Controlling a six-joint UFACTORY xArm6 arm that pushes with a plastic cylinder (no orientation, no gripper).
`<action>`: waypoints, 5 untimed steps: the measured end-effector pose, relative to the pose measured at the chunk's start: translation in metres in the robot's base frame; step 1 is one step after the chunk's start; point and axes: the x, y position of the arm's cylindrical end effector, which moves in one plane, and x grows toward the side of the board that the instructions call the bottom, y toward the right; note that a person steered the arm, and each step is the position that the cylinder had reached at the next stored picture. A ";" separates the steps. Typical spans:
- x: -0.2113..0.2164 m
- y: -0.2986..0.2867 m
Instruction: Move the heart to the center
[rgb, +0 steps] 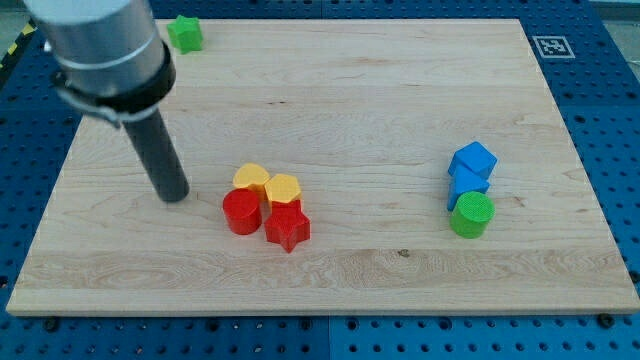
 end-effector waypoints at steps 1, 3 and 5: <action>0.005 0.026; 0.002 0.056; -0.041 0.077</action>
